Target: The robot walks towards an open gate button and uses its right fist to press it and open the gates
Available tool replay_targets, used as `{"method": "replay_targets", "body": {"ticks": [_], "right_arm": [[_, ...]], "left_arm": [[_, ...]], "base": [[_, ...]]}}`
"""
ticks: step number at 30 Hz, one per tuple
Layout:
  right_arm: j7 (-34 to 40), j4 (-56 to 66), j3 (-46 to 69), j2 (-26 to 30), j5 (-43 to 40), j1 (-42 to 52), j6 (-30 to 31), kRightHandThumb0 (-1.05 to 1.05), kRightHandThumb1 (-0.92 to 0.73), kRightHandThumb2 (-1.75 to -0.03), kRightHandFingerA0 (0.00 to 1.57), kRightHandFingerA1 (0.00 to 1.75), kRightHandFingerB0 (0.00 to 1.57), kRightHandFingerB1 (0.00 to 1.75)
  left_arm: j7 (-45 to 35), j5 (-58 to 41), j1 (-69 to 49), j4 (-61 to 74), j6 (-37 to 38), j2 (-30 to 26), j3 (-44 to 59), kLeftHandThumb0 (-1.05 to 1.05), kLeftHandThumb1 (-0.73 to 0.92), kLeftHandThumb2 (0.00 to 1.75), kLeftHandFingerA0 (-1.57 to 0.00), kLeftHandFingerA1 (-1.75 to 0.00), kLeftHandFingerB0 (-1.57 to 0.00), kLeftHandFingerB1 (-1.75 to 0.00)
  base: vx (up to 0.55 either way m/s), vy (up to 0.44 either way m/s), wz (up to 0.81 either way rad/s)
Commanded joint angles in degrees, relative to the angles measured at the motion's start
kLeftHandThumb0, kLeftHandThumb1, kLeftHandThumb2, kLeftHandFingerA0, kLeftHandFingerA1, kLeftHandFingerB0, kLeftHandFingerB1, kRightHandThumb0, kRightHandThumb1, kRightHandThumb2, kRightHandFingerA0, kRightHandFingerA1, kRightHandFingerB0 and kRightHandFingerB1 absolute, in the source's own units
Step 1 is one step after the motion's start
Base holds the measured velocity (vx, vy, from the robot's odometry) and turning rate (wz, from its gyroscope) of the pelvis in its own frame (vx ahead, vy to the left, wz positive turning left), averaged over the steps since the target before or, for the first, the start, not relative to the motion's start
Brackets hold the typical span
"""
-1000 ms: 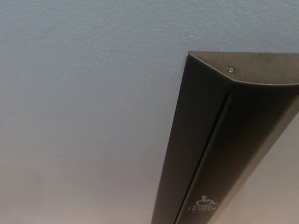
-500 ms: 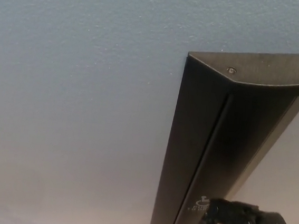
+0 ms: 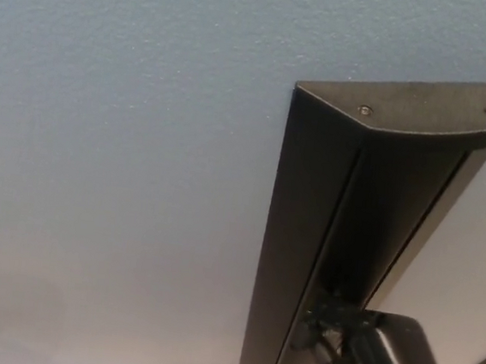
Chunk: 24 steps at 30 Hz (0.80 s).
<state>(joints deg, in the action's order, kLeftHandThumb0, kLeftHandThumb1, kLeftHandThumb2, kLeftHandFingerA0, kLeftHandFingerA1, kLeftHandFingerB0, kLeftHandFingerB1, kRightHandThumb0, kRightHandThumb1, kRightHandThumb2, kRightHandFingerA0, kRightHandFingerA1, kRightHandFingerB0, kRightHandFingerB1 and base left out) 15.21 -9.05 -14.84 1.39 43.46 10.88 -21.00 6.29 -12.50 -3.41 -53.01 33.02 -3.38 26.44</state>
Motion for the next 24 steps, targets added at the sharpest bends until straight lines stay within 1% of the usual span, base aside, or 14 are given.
{"method": "replay_targets", "body": {"ticks": [1,3,7,8,10,11,15,16,17,18,19,20,23,24], "right_arm": [[5.8,-2.0,-0.7,-5.9,1.9,-7.1,9.1,-0.17,-0.63,-0.87,0.87,1.68,0.77,1.43],[6.9,-4.4,0.3,-7.8,1.1,-10.5,11.6,-0.18,-0.63,-0.87,0.87,1.68,0.78,1.43],[7.4,-5.6,0.7,-8.4,1.0,-12.0,12.8,-0.18,-0.63,-0.87,0.87,1.68,0.78,1.43],[9.3,-9.9,4.1,-9.3,-0.8,-19.5,16.3,-0.33,-0.63,-0.96,0.9,1.68,0.81,1.45],[10.2,-11.9,5.6,-9.8,-1.5,-22.8,17.8,-0.33,-0.63,-0.96,0.9,1.68,0.81,1.45],[11.0,-13.2,7.1,-10.6,-2.7,-25.9,19.4,-0.42,-0.63,-0.95,0.95,1.69,0.86,1.47],[12.2,-15.2,9.6,-11.9,-4.4,-30.7,21.7,-0.42,-0.63,-0.95,0.95,1.69,0.86,1.47],[12.8,-16.1,10.4,-13.4,-4.7,-33.5,23.8,-0.33,-0.59,-0.89,0.97,1.69,0.82,1.53],[13.3,-16.6,11.0,-14.5,-4.9,-35.6,25.4,-0.33,-0.59,-0.89,0.97,1.69,0.82,1.53],[14.0,-17.7,11.7,-15.9,-5.7,-38.4,26.6,-0.29,-0.53,-1.03,0.99,1.68,0.89,1.41],[14.8,-19.0,12.5,-17.2,-6.6,-40.9,27.4,-0.29,-0.53,-1.03,0.99,1.68,0.89,1.41],[14.9,-20.7,12.2,-16.7,-5.7,-42.8,27.6,-0.26,-0.48,-1.08,1.25,1.36,1.0,1.17],[15.1,-23.3,11.8,-15.8,-4.2,-45.6,27.9,-0.26,-0.48,-1.08,1.25,1.36,1.0,1.17],[11.8,-25.8,10.2,-11.7,-2.6,-48.0,25.6,-0.14,-0.47,-1.03,0.97,1.73,0.85,1.51]], "left_arm": [[-0.1,-1.1,0.0,0.9,3.0,0.3,0.6,-0.02,0.33,1.42,-1.07,-1.52,-1.05,-1.29],[0.4,-1.5,-0.5,2.2,2.7,1.1,0.8,-0.01,0.35,1.4,-1.06,-1.52,-1.05,-1.27],[0.7,-1.6,-0.7,3.4,1.9,1.5,1.0,-0.01,0.35,1.4,-1.06,-1.52,-1.05,-1.27],[1.2,-1.0,-1.8,6.4,1.9,1.8,0.6,-0.02,0.31,1.47,-1.05,-1.55,-1.04,-1.3],[1.5,-0.7,-2.4,8.0,1.7,2.1,0.5,-0.02,0.31,1.47,-1.05,-1.55,-1.04,-1.3],[0.7,-1.6,-2.2,7.5,2.2,2.0,1.0,0.01,0.31,1.44,-1.08,-1.52,-1.07,-1.25],[-0.4,-2.9,-2.1,6.8,3.0,2.0,1.8,0.01,0.31,1.44,-1.08,-1.52,-1.07,-1.25],[-0.8,-3.0,-1.9,6.1,3.2,2.2,1.8,0.01,0.34,1.42,-1.07,-1.52,-1.05,-1.28],[-1.0,-3.1,-1.8,5.4,3.5,2.4,1.9,0.01,0.34,1.42,-1.07,-1.52,-1.05,-1.28],[-1.1,-3.1,-1.9,5.2,3.7,3.0,1.7,0.01,0.37,1.39,-1.07,-1.51,-1.04,-1.27],[-1.0,-3.1,-2.2,5.3,3.8,3.6,1.6,0.01,0.37,1.39,-1.07,-1.51,-1.04,-1.27],[-0.7,-2.9,-2.8,6.3,3.5,4.1,1.3,0.02,0.33,1.43,-1.06,-1.54,-1.04,-1.27],[-0.3,-2.5,-3.5,7.8,2.9,4.8,1.0,0.02,0.33,1.43,-1.06,-1.54,-1.04,-1.27],[-1.0,-2.8,-4.1,8.3,3.2,4.4,1.2,0.01,0.31,1.45,-1.04,-1.57,-1.04,-1.28]], "base": [[0.0,0.0,0.0],[0.0,0.0,0.0],[-0.08,0.006,-0.01],[-0.14,0.009,0.01],[-0.14,0.007,-0.04],[-0.14,0.009,-0.07],[-0.12,0.014,-0.08],[-0.12,0.014,-0.03],[-0.11,0.018,-0.02],[-0.11,0.024,0.0],[-0.12,0.025,-0.02],[-0.12,0.026,-0.05],[-0.12,0.027,0.15],[-0.11,0.023,0.65]]}}
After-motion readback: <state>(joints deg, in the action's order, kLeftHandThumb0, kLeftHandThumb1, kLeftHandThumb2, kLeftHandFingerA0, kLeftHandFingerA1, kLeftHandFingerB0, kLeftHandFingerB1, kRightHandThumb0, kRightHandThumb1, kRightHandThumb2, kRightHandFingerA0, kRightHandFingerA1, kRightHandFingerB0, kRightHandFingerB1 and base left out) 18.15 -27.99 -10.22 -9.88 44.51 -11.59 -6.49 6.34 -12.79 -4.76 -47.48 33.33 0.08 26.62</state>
